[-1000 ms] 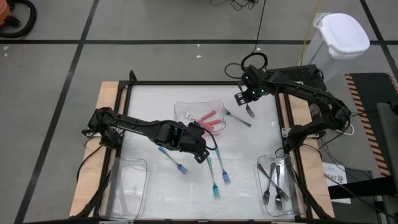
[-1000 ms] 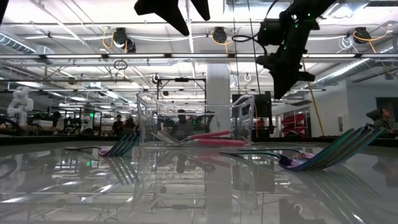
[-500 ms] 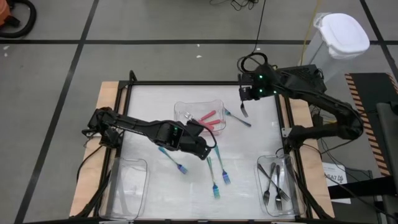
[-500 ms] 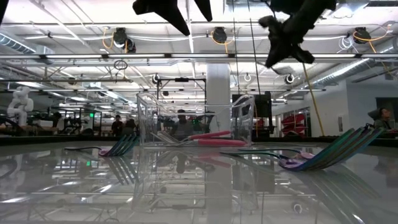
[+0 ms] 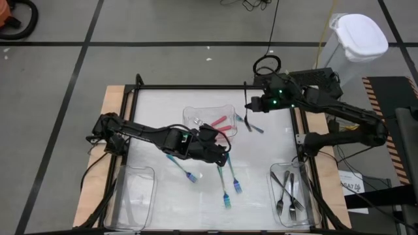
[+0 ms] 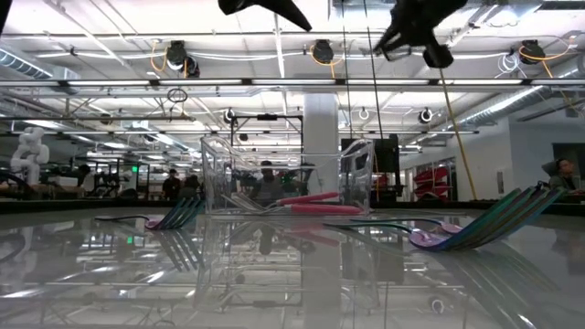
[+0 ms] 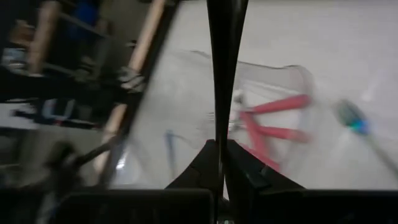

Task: Sort silverware by color (type)
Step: Put the black fork into the right transparent bin

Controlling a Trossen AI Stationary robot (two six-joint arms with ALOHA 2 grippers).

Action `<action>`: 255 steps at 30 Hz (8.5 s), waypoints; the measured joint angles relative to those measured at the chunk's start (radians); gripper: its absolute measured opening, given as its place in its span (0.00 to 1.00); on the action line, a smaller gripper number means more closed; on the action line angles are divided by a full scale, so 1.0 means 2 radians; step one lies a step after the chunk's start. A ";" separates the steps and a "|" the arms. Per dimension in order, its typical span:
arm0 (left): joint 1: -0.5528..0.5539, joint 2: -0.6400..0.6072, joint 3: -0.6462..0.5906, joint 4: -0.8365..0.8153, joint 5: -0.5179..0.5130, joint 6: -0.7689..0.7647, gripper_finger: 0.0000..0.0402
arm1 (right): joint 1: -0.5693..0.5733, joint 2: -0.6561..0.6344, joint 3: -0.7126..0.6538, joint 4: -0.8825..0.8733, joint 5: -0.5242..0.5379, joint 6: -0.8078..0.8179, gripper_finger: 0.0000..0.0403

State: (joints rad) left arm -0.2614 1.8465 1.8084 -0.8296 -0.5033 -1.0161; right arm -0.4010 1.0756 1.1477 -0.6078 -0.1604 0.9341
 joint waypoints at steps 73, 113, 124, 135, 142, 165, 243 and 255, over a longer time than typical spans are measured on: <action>0.041 0.057 0.000 0.490 -0.368 0.434 0.90 | 0.042 -0.014 0.000 0.313 0.132 -0.011 0.02; 0.067 0.057 0.000 0.431 -0.312 0.196 0.01 | 0.072 -0.018 0.000 0.307 0.106 -0.183 0.09; 0.028 0.057 0.000 0.438 -0.314 0.105 0.00 | 0.073 -0.063 0.000 0.243 0.027 -0.154 0.35; -0.029 0.057 0.000 0.437 -0.270 0.065 0.00 | 0.073 -0.114 0.000 0.228 -0.044 -0.149 0.45; -0.054 0.057 0.000 0.436 -0.246 0.058 0.00 | 0.073 -0.128 0.000 0.234 -0.080 -0.162 0.45; -0.073 0.105 0.001 0.467 -0.206 0.010 0.00 | 0.074 -0.144 0.000 0.192 -0.171 -0.173 0.44; -0.031 -0.001 0.000 0.309 -0.012 0.083 0.60 | 0.074 -0.168 0.135 -0.160 -0.262 -0.121 0.00; -0.029 -0.001 0.000 0.304 0.029 0.135 0.60 | 0.074 -0.204 0.135 -0.278 -0.245 -0.126 0.00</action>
State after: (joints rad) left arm -0.3200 1.8439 1.8091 -0.2213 -0.4450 -0.7464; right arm -0.2531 0.6675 1.4185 -1.1637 -0.6514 0.6812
